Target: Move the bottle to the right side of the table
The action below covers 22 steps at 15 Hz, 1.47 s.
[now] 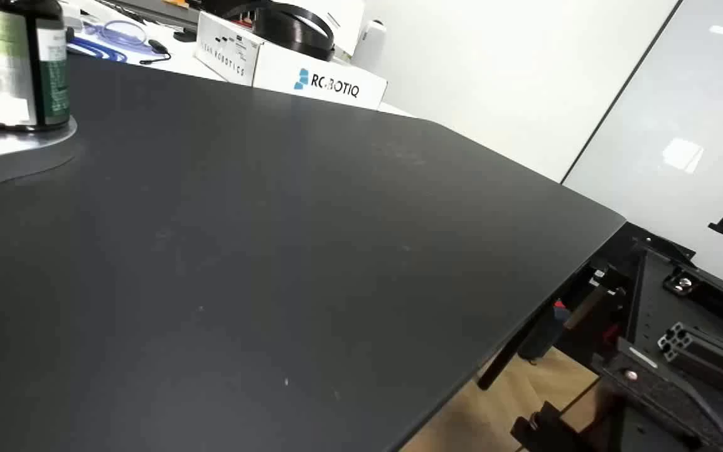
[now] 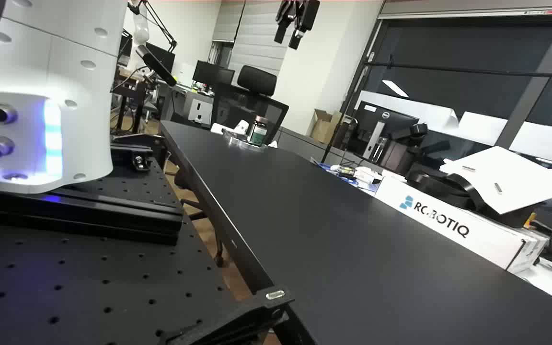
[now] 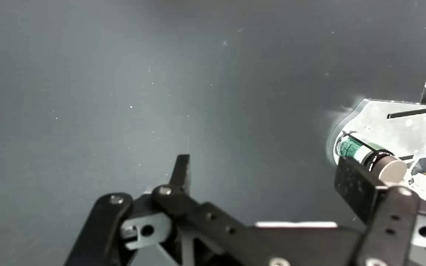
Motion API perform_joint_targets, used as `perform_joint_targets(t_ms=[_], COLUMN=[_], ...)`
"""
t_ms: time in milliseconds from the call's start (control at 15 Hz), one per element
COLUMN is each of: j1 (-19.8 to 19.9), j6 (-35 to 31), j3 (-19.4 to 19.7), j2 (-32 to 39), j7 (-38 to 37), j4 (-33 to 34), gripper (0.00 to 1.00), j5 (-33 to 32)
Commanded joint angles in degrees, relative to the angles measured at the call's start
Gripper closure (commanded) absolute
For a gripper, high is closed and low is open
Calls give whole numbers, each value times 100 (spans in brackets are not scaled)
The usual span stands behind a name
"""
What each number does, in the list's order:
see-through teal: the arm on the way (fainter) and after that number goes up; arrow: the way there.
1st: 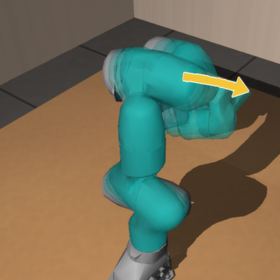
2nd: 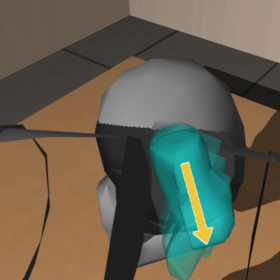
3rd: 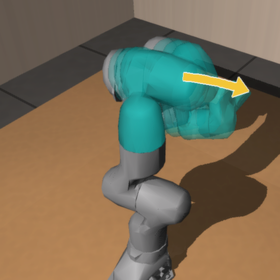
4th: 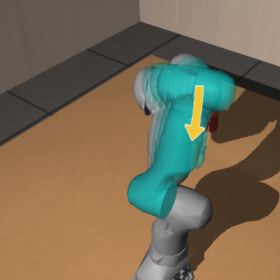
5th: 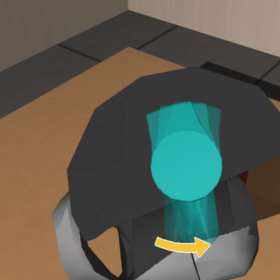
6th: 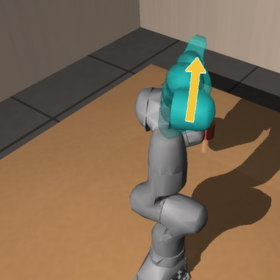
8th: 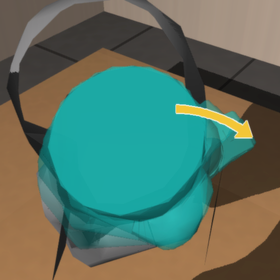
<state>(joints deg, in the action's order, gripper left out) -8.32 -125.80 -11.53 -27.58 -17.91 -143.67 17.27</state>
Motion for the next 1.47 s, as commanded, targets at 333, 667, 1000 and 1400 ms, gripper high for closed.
perform_joint_targets(t_ms=[333, 667, 1000, 1400], j1=[-21, -21, 116, -182], j6=[9, 7, -540, -977], j3=[23, 23, -372, -878], j2=[2, 2, 1338, 3170], j7=[-11, -11, -582, -2461], j4=[9, 10, 969, 2540], gripper=[0, 0, 0, 0], j5=[-16, -16, -396, -1803])
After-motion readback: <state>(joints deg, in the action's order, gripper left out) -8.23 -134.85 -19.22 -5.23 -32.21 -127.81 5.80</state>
